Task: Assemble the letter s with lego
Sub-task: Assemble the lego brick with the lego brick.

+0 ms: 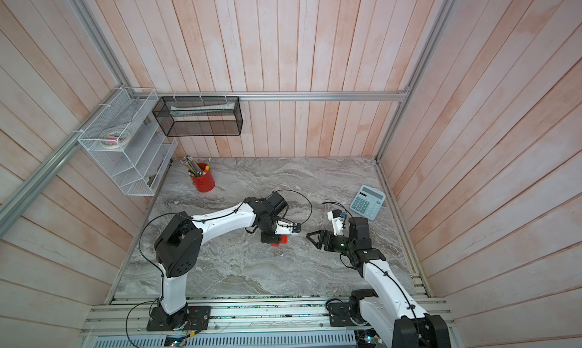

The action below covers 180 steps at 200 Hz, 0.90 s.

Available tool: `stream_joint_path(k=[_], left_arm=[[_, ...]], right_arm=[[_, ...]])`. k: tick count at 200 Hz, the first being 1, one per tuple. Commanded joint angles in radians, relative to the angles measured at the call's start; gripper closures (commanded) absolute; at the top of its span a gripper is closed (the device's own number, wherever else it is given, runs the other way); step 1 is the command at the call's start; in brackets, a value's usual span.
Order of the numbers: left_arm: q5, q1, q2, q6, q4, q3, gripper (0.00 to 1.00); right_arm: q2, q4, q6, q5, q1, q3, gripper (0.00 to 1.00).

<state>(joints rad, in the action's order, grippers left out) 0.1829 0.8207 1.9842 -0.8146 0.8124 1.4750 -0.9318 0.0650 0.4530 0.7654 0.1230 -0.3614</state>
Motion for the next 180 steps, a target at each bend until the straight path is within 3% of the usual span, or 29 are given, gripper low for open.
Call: stream_joint_path(k=[1,180], left_arm=[[0.010,0.001,0.023,0.007,-0.003,-0.017,0.68],[-0.023,0.001,0.007,0.000,0.004,-0.036,0.68]], right_arm=[[-0.006,-0.019,0.005,0.011,0.004,0.007,0.22],[-0.005,-0.024,0.005,0.016,0.004,0.020,0.22]])
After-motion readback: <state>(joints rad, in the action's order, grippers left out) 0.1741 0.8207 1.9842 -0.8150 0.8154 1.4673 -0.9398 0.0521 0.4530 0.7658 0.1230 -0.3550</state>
